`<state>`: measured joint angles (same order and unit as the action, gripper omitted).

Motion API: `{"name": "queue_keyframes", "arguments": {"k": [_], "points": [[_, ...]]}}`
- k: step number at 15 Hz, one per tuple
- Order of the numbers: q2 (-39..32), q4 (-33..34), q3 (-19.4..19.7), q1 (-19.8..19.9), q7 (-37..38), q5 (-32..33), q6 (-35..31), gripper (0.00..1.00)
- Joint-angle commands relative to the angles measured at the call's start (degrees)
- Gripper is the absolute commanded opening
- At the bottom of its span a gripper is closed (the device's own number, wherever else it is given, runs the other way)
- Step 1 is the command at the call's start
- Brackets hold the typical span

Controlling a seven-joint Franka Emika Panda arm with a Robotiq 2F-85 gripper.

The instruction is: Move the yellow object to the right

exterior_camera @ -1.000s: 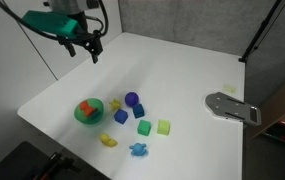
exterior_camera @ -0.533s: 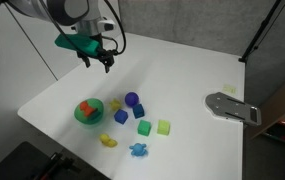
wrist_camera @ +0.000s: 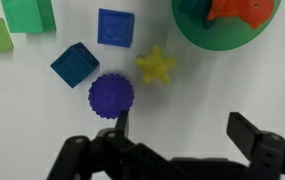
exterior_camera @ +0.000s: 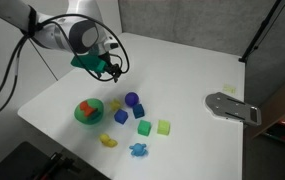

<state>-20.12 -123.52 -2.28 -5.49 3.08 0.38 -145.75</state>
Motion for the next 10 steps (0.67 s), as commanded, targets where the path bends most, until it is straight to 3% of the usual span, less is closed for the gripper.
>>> {"name": "queue_keyframes", "arguments": {"k": [1, 10], "points": [[-5.5, 2.7, 2.0, -2.3, 5.6, 4.0, -2.1, 1.0], [-17.7, 7.7, 5.5, -7.1, 10.9, 7.5, -1.4, 1.0]]}}
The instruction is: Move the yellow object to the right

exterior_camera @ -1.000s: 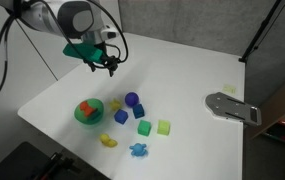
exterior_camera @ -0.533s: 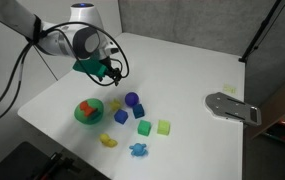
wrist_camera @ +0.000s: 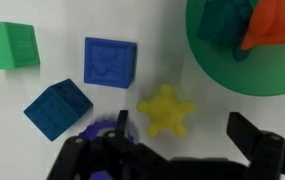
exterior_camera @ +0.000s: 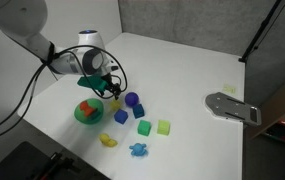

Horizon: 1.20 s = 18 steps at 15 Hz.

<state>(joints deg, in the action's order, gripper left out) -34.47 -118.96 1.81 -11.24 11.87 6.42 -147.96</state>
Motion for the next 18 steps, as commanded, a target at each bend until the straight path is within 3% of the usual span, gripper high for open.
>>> {"name": "queue_keyframes", "arguments": {"k": [1, 7, 8, 10, 18], "points": [[-4.4, 3.9, 1.5, -1.4, 2.0, 1.1, 0.8, 1.0], [-8.5, 7.5, 1.4, -0.5, 1.4, -0.6, 1.5, 0.97], [-9.0, 7.9, 1.5, -0.5, 1.4, -0.6, 1.6, 0.75], [-9.7, 8.6, 1.6, -0.5, 1.5, -0.6, 1.8, 0.73], [-9.3, 9.6, 1.4, -0.5, 1.1, -0.7, 2.1, 0.09]]}}
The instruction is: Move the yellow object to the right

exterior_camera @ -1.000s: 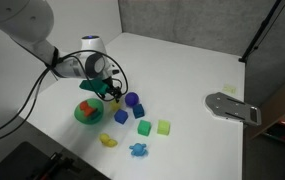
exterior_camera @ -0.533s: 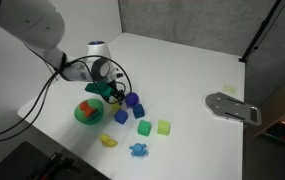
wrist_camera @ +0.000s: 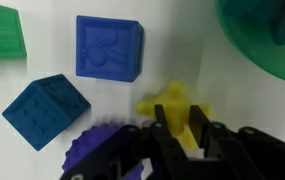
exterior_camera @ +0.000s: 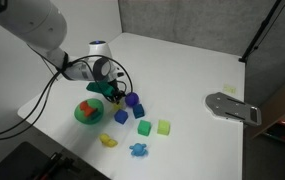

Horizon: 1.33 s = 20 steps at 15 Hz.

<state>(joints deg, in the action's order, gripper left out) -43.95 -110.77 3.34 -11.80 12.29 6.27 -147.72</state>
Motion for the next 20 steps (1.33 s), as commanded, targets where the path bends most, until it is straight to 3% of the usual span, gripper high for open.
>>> {"name": "queue_keyframes", "arguments": {"k": [1, 10, 20], "points": [[0.4, 1.4, -0.2, 0.1, 0.6, -0.5, 1.9, 0.03], [8.0, -1.0, -0.9, 1.0, -0.4, -1.1, 2.9, 0.05], [24.6, -9.4, -5.4, 3.8, -4.1, -4.7, 14.4, 0.05]]}}
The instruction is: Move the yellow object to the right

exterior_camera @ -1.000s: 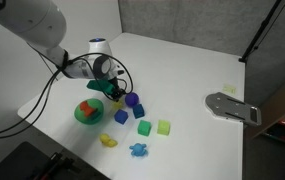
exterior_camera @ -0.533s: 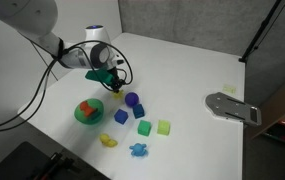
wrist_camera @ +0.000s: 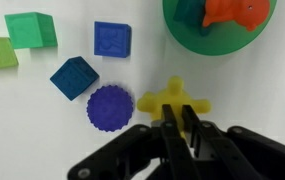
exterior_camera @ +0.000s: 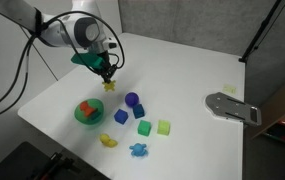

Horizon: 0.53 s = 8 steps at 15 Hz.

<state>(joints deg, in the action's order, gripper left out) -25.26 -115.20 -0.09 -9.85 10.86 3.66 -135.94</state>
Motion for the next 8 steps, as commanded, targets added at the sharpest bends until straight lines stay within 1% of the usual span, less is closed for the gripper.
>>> {"name": "queue_keyframes", "arguments": {"k": [1, 4, 8], "points": [[7.1, -6.0, -2.3, 2.1, -3.2, -2.6, 3.5, 0.05], [9.6, -9.0, -3.5, 2.6, -5.3, -4.1, 5.4, 0.05], [11.3, -12.2, -3.9, 3.0, -6.3, -4.8, 5.9, 0.05]]}}
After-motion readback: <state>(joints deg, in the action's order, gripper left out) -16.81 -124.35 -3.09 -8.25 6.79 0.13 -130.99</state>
